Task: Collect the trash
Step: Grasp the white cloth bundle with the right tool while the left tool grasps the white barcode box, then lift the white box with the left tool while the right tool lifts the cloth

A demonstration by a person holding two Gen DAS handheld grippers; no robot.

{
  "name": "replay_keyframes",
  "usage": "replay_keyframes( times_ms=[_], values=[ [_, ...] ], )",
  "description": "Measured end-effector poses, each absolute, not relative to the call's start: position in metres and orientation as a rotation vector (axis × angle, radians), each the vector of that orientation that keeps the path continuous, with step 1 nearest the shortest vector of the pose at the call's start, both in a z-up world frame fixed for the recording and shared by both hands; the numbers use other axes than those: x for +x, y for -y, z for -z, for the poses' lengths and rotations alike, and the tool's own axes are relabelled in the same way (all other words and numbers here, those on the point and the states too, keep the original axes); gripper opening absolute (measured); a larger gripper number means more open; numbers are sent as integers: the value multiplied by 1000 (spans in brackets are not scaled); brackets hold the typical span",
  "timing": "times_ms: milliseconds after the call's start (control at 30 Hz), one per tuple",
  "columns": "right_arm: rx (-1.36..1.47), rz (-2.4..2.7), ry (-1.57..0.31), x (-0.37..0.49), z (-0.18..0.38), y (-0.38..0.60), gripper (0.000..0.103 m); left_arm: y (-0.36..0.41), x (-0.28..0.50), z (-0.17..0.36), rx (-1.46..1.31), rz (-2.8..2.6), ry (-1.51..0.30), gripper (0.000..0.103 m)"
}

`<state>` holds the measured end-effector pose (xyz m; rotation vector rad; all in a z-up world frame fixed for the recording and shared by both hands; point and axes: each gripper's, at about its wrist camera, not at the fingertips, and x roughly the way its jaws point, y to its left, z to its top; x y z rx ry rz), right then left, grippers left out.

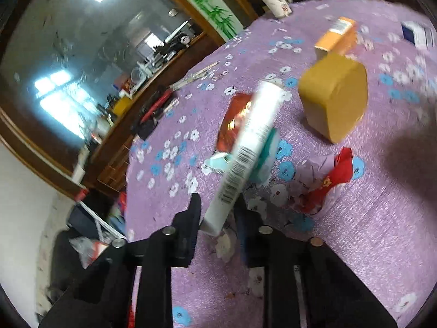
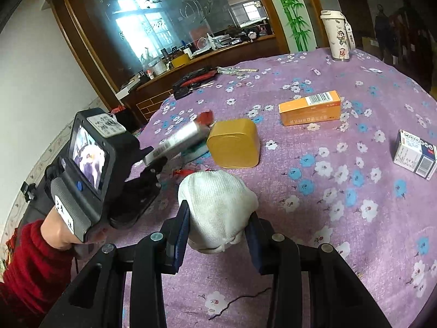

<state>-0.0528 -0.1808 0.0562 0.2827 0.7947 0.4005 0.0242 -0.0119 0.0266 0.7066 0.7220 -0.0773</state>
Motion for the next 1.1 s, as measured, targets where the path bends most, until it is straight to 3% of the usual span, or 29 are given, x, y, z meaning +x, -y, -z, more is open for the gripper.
replay_keyframes(
  times_ms=[400,667,1100],
  values=[
    [241,-412,-765,-66,-67,157,41,-57,-30,-71,57,219,-774,15],
    [179,-388,-731,-79,-72,144,41,-63,-87,-81,-42,219,-688,15],
    [146,-394,-727,-92,-76,129,41,-78,-117,-82,-74,229,-665,15]
  ],
)
